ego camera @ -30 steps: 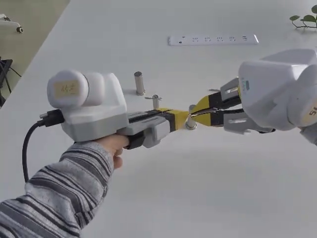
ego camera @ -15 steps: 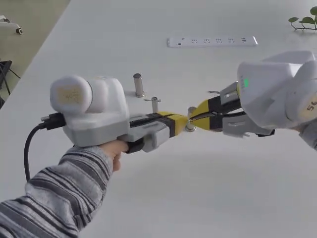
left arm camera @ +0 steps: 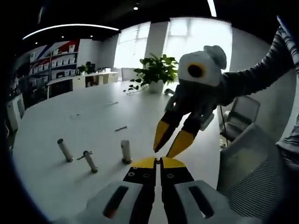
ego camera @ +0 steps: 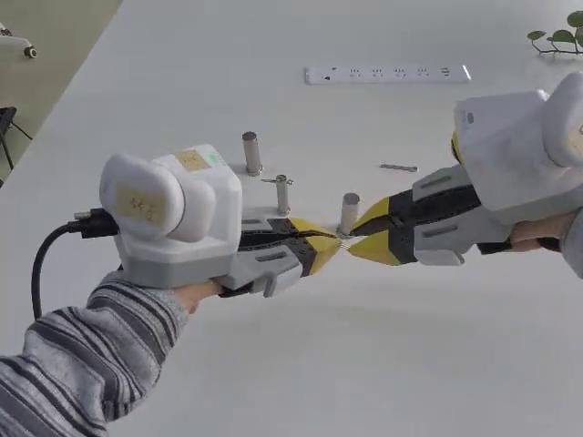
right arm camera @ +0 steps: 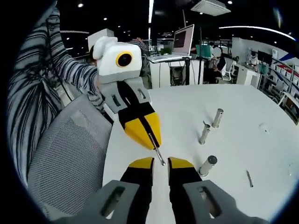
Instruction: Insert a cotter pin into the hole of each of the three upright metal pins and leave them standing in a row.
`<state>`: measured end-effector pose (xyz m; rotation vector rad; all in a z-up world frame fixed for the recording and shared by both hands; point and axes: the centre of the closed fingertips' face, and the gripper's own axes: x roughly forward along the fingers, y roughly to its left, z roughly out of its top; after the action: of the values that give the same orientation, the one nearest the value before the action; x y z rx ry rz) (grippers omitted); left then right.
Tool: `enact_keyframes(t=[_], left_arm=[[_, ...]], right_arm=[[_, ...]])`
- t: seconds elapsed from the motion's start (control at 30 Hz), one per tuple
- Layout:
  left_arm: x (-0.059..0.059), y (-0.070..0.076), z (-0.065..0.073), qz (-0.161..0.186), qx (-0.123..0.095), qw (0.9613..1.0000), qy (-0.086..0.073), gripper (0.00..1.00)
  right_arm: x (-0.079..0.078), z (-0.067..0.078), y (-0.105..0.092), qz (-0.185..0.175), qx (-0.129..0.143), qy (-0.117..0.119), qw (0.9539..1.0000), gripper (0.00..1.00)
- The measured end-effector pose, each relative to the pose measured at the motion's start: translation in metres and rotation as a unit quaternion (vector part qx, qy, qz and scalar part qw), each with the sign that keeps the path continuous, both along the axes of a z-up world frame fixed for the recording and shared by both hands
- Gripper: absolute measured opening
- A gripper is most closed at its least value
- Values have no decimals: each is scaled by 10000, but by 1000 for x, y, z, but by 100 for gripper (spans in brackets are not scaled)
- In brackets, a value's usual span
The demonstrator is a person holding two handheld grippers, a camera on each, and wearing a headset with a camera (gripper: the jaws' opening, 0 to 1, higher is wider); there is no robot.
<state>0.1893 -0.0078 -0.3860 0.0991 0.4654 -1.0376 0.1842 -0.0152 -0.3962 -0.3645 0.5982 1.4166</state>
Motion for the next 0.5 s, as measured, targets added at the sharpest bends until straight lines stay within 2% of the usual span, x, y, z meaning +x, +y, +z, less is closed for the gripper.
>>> enact_keyframes(t=[0.03,0.13,0.2,0.37,0.4,0.5], left_arm=[[-2,0,1,-60,-11,10000,-40,0],[-7,-1,1,-257,49,9996,-124,0],[-10,-3,3,-341,-35,9994,-103,0],[-17,-6,7,-496,-80,9987,-123,0],[-19,-7,8,-542,-117,9984,-112,0],[-22,-10,11,-608,-218,9979,-91,0]], right_arm=[[-1,-1,-1,-65,31,146,9999,9],[-3,-2,-3,-14,147,270,9995,9],[-9,-4,-3,14,165,468,9988,10],[-17,-9,-5,83,201,662,9976,11],[-20,-9,-4,112,250,757,9968,11],[-23,-9,-3,125,305,839,9959,11]])
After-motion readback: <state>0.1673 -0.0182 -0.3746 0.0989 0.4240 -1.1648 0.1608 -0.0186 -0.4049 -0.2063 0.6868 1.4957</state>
